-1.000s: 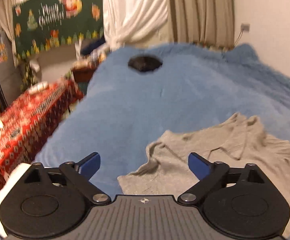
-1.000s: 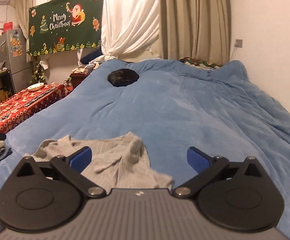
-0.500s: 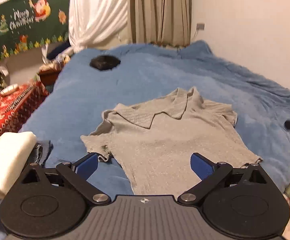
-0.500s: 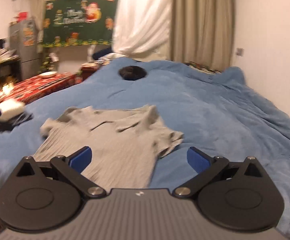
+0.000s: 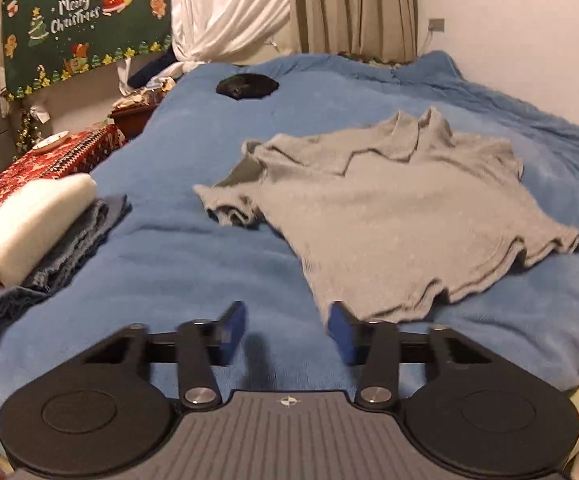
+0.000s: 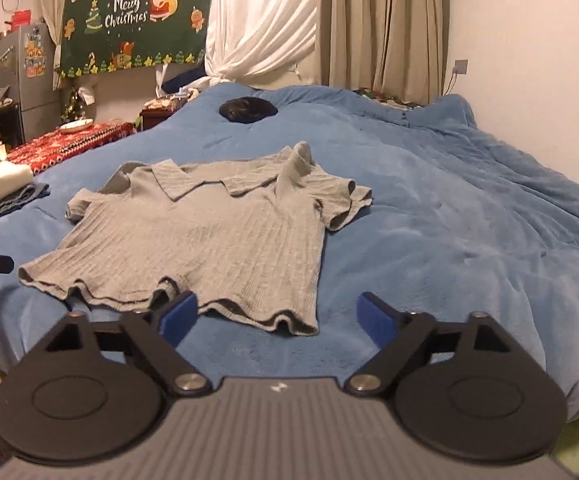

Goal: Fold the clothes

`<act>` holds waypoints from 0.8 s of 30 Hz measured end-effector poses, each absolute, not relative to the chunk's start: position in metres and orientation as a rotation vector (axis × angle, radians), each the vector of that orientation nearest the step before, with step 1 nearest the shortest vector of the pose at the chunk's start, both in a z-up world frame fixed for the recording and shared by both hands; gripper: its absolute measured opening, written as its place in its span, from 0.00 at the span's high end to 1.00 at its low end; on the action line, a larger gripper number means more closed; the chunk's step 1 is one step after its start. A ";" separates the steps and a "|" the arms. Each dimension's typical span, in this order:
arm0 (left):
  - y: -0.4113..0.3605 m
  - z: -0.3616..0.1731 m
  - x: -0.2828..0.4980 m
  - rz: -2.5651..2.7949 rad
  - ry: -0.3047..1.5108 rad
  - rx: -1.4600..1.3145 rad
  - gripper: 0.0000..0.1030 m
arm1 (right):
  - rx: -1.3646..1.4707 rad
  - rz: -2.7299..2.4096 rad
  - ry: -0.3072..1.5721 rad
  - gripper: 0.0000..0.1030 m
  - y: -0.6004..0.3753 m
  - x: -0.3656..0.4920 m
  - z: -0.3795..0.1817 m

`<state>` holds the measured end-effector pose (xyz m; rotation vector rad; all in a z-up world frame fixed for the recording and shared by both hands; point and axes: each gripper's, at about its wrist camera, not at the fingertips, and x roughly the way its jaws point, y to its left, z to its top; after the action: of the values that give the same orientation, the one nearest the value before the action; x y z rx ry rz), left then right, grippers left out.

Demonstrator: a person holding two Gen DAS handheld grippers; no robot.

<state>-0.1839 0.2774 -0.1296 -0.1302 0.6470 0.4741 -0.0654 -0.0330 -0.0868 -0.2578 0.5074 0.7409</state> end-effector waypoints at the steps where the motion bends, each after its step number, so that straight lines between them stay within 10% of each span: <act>1: 0.278 -0.133 -0.184 0.467 0.648 -0.145 0.62 | -0.253 0.738 0.517 0.25 -0.033 -0.063 -0.085; 8: 0.276 -0.143 -0.180 0.449 0.625 -0.225 0.68 | -0.153 0.721 0.563 0.28 -0.041 -0.053 -0.082; 12: 0.278 -0.148 -0.173 0.463 0.640 -0.261 0.91 | -0.149 0.694 0.542 0.28 -0.041 -0.056 -0.082; 20: 0.275 -0.150 -0.166 0.411 0.619 -0.323 0.77 | -0.246 0.676 0.540 0.29 -0.036 -0.051 -0.092; 24: 0.272 -0.154 -0.157 0.430 0.640 -0.311 0.76 | -0.410 0.669 0.530 0.60 -0.023 -0.048 -0.108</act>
<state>-0.1571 0.2720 -0.1541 -0.3110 0.6401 0.4301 -0.0480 -0.0227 -0.1084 -0.4103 0.5301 0.6688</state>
